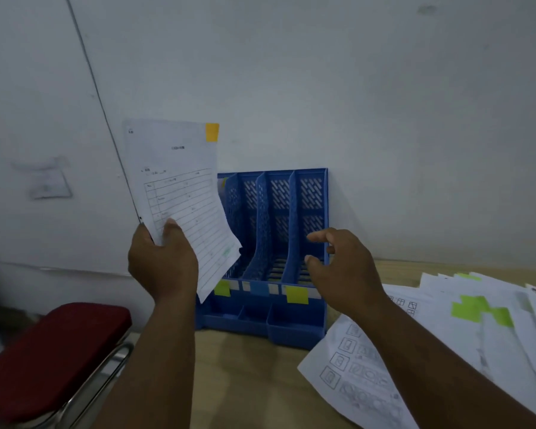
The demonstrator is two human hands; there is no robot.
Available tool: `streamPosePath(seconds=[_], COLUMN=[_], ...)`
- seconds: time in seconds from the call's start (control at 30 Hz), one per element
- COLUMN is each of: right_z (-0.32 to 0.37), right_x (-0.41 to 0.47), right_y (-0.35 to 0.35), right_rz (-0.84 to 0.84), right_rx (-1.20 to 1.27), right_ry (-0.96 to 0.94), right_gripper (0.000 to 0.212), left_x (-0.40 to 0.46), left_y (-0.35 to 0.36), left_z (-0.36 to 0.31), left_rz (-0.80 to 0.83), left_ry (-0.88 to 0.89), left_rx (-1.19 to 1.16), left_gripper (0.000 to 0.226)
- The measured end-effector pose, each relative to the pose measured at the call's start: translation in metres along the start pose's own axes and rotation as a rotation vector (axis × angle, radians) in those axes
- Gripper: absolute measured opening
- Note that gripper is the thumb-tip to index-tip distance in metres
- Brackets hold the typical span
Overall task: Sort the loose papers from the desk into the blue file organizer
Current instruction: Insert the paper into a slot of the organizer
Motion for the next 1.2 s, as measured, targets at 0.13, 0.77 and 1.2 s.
streamPosePath(seconds=[0.13, 0.77, 1.2], right_z=[-0.011, -0.023, -0.019], right_x=[0.001, 0.020, 0.021], right_y=[0.007, 0.025, 0.035], right_rz=[0.007, 0.027, 0.028], right_rx=[0.013, 0.002, 0.014], right_ry=[0.005, 0.008, 0.016], right_gripper=[0.033, 0.032, 0.032], left_x=[0.012, 0.016, 0.040], left_y=[0.006, 0.068, 0.079], left_z=[0.006, 0.060, 0.067], left_rz=[-0.072, 0.190, 0.236], left_ry=[0.081, 0.142, 0.111], left_rx=[0.094, 0.211, 0.395], left_gripper=[0.020, 0.027, 0.042])
Point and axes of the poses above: each hand's wrist, its own x-axis towards the middle knuckle, its own y-axis out of the palm, z = x × y, the point moved 2 cm from there along x, towards the middle knuckle, and after that the axes turned 8 degrees about x, right-handed, at the moved point
